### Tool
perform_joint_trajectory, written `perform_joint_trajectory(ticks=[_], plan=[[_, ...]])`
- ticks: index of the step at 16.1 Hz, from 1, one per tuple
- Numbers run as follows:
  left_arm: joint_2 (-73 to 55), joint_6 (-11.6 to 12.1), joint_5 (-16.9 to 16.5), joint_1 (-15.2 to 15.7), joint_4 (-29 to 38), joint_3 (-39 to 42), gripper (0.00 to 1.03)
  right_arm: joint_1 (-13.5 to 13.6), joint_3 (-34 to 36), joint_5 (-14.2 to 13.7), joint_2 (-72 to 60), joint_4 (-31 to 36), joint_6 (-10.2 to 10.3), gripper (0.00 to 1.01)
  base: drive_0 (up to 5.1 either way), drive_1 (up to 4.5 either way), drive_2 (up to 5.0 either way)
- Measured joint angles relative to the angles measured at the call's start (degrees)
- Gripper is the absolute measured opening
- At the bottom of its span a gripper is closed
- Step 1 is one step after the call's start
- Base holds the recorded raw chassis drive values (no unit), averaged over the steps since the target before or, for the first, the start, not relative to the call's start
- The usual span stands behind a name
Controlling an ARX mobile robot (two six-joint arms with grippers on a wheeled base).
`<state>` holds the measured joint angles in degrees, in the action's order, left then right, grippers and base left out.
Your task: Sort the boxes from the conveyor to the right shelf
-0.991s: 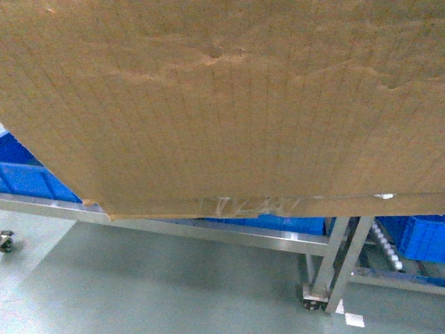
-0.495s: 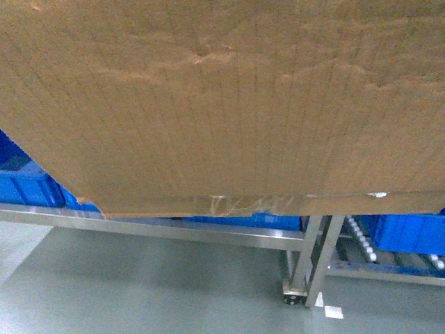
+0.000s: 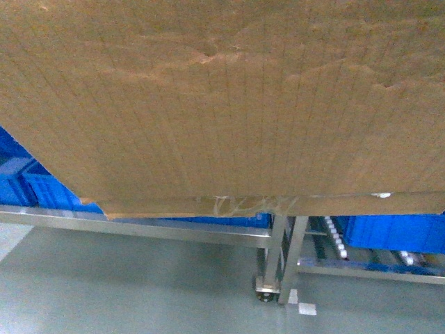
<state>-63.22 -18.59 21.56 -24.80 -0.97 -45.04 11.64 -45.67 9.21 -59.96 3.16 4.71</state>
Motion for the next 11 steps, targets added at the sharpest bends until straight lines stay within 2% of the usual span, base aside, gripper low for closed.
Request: perform_joint_trajectory(ticks=[11], plan=[[-0.04, 0.02, 0.02, -0.09, 0.0, 0.0, 0.02, -0.07, 0.0, -0.2, 0.0, -0.11, 0.0, 0.02, 4.7, -2.74, -2.7]])
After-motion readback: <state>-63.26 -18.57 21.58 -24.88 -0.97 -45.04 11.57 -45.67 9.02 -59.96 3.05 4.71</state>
